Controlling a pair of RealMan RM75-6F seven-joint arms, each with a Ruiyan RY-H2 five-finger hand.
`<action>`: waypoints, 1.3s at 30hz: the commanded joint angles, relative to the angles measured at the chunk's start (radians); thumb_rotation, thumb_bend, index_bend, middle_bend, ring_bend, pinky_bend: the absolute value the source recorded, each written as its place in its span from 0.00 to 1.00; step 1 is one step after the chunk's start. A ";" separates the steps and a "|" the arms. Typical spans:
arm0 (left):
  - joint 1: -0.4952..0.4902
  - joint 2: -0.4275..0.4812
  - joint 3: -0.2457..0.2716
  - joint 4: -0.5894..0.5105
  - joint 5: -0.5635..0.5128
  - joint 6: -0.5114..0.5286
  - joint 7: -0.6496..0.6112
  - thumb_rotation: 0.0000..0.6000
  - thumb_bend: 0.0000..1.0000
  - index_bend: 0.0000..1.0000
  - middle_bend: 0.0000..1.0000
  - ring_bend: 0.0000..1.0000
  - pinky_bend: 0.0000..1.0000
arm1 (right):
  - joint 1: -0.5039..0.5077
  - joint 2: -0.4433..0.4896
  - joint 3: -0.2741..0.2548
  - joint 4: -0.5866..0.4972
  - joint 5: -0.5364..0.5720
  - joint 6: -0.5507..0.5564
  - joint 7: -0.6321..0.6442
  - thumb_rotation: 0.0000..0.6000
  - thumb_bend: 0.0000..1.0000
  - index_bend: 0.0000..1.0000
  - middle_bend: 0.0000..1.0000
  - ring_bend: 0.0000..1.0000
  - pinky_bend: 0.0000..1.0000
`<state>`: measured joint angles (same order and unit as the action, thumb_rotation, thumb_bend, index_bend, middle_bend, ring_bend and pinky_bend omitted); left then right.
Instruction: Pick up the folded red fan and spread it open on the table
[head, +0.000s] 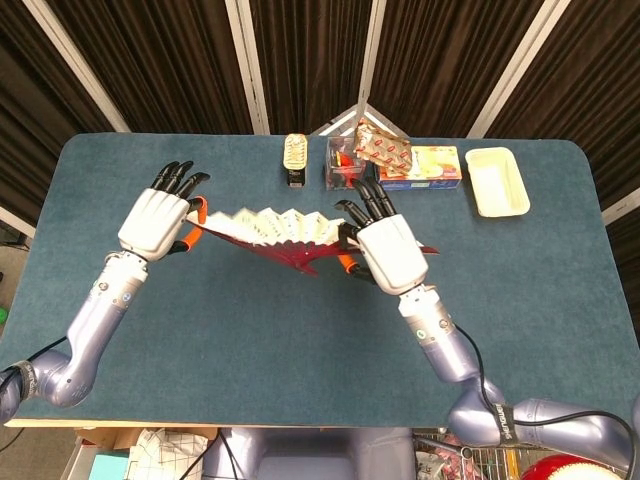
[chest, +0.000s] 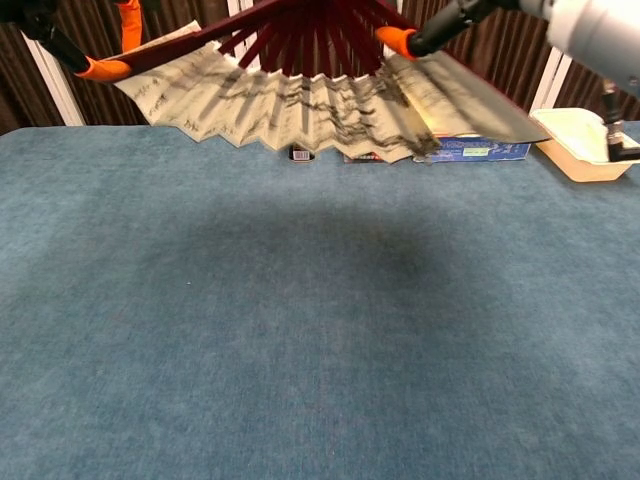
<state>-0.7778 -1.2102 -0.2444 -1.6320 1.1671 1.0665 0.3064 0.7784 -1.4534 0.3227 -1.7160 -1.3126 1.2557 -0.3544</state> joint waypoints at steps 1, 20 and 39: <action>0.004 0.005 0.002 -0.008 0.004 0.004 -0.001 1.00 0.55 0.71 0.15 0.00 0.00 | -0.015 0.013 -0.012 0.000 -0.009 0.008 0.010 1.00 0.47 0.80 0.30 0.03 0.00; 0.006 -0.019 0.011 -0.032 0.014 0.021 0.037 1.00 0.55 0.72 0.15 0.00 0.00 | -0.070 0.036 -0.078 0.059 -0.084 0.024 0.048 1.00 0.47 0.80 0.30 0.03 0.00; 0.003 -0.066 0.029 -0.018 0.024 0.025 0.068 1.00 0.55 0.72 0.15 0.00 0.00 | -0.116 0.016 -0.129 0.123 -0.125 0.030 0.086 1.00 0.47 0.80 0.30 0.03 0.00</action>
<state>-0.7744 -1.2757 -0.2155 -1.6497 1.1910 1.0917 0.3745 0.6639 -1.4365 0.1960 -1.5958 -1.4353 1.2859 -0.2698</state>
